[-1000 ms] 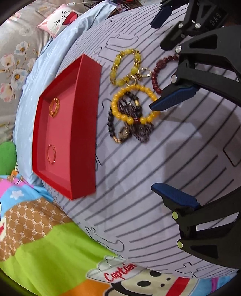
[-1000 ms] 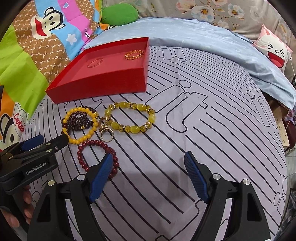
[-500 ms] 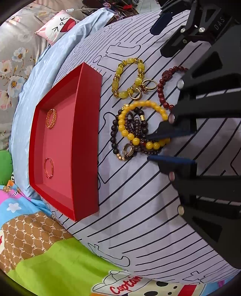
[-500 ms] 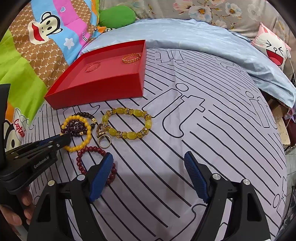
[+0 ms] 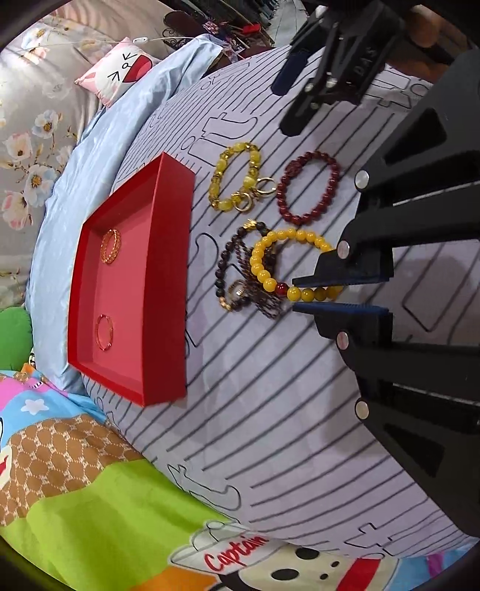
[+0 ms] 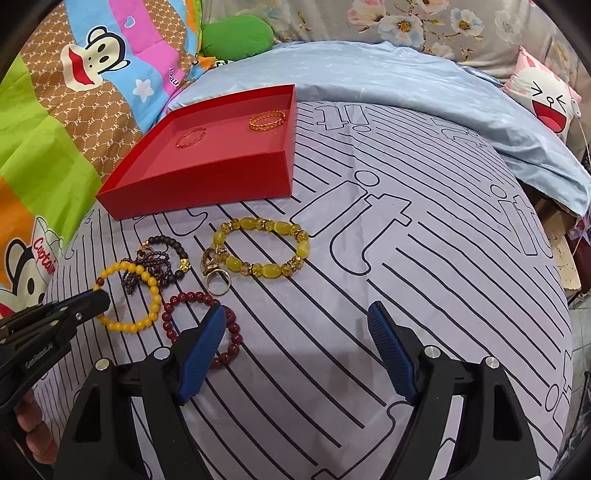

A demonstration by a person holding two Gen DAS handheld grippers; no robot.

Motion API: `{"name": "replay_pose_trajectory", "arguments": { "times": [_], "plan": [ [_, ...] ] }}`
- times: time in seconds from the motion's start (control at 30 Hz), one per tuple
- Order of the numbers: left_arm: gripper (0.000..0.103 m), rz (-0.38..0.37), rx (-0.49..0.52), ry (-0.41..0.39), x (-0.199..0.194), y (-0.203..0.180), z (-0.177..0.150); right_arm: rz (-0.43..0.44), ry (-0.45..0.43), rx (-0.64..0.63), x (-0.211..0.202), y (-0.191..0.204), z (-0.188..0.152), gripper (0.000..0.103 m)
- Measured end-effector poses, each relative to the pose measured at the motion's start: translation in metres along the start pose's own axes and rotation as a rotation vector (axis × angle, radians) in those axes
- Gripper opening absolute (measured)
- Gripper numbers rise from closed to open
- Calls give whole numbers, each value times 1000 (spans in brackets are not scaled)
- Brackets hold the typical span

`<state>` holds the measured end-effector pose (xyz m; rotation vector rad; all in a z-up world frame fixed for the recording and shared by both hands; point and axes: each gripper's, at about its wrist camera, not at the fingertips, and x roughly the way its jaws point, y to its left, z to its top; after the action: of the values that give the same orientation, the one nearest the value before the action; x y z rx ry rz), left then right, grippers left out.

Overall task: Organize jewelry
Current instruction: 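Grasp the yellow bead bracelet with the left tool and lift it, then grasp the yellow-green bead bracelet with the right tool while the left tool holds its bracelet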

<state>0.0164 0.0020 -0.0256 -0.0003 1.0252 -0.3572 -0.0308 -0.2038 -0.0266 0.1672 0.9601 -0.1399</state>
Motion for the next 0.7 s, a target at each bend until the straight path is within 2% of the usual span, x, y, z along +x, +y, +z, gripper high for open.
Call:
{"name": "replay_pose_trajectory", "arguments": {
  "times": [0.13, 0.23, 0.37, 0.5, 0.7],
  "plan": [
    [7, 1, -8, 5, -6, 5, -8, -1, 5, 0, 1, 0, -1, 76],
    [7, 30, -2, 17, -1, 7, -13, 6, 14, 10, 5, -2, 0, 76],
    [7, 58, -19, 51, 11, 12, -18, -10, 2, 10, 9, -4, 8, 76],
    [7, 68, -3, 43, 12, 11, -19, -30, -15, 4, 17, -5, 22, 75],
    [8, 70, 5, 42, 14, 10, -18, -39, -12, -15, 35, -1, 38, 65]
  ]
}}
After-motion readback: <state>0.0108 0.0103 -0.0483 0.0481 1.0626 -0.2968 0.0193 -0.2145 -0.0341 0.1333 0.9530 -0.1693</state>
